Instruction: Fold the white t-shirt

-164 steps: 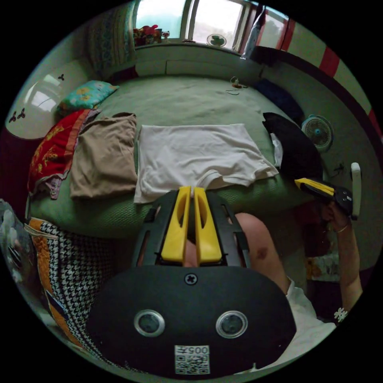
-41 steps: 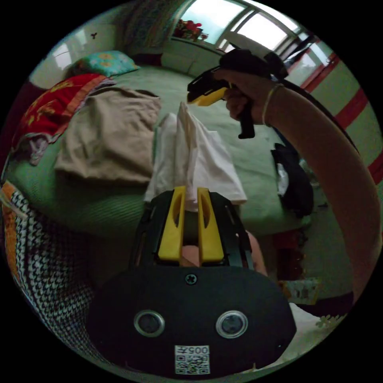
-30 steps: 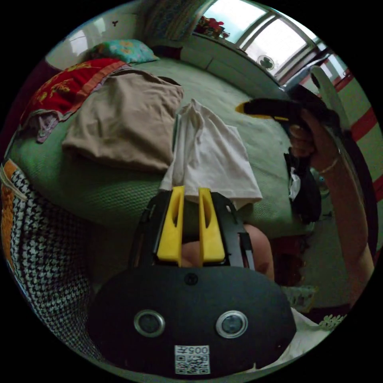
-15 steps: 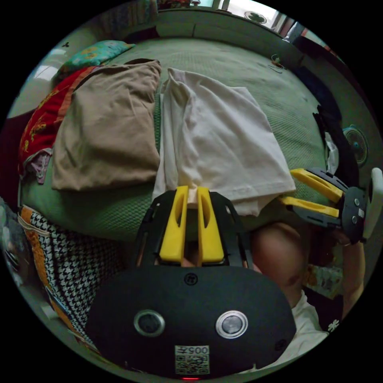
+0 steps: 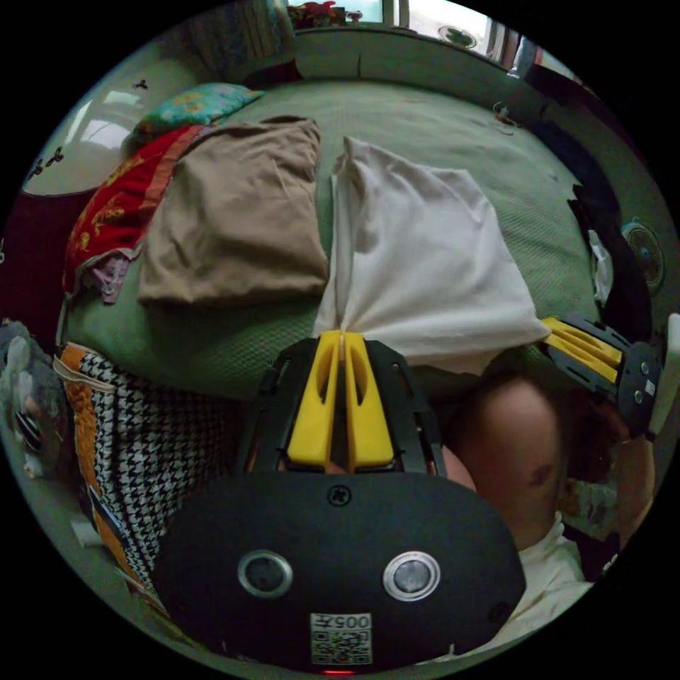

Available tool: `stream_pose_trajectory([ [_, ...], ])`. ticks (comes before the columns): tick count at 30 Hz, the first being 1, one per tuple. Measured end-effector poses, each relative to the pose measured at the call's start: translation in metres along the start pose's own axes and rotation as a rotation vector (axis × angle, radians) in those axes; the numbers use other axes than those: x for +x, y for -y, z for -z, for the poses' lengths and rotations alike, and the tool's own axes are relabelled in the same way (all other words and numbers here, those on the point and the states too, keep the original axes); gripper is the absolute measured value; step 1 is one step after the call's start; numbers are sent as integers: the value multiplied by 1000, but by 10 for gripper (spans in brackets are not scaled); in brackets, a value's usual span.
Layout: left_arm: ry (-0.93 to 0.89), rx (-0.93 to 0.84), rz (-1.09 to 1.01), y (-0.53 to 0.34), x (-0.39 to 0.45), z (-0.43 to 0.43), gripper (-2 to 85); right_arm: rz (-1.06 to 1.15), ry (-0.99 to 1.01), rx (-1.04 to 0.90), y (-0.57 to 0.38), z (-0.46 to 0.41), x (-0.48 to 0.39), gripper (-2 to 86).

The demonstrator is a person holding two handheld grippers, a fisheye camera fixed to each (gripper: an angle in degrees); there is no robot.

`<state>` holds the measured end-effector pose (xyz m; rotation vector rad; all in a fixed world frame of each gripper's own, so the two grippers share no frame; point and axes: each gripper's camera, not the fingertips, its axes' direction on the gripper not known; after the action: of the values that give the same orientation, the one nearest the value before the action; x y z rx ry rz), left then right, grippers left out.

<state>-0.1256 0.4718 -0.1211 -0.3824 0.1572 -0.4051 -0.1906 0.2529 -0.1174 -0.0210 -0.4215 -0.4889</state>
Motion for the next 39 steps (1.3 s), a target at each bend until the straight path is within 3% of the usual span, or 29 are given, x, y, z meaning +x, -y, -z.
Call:
stream_pose_trajectory([
  [5,-16,2,5,11,-12,-3,48,-24,118,-71,-11,1,10,47],
  [9,-58,43,50,25,-30,8,67,-6,78,-51,-18,17,26,84],
  [15,17,170,98,69,-47,38,52,-136,67,110,2,53,72,110],
  [19,-80,316,61,114,-53,51,52,-286,77,211,38,63,106,113],
  [26,-227,209,-11,233,-50,-1,98,-480,59,208,103,24,137,109],
  [33,-243,164,34,279,-79,-50,89,-356,-9,125,103,-35,127,111],
  [36,-288,152,19,297,-89,-61,81,-274,-134,132,111,-44,119,102],
  [39,-280,172,27,311,-96,-69,61,-273,-105,87,121,-62,121,83],
])
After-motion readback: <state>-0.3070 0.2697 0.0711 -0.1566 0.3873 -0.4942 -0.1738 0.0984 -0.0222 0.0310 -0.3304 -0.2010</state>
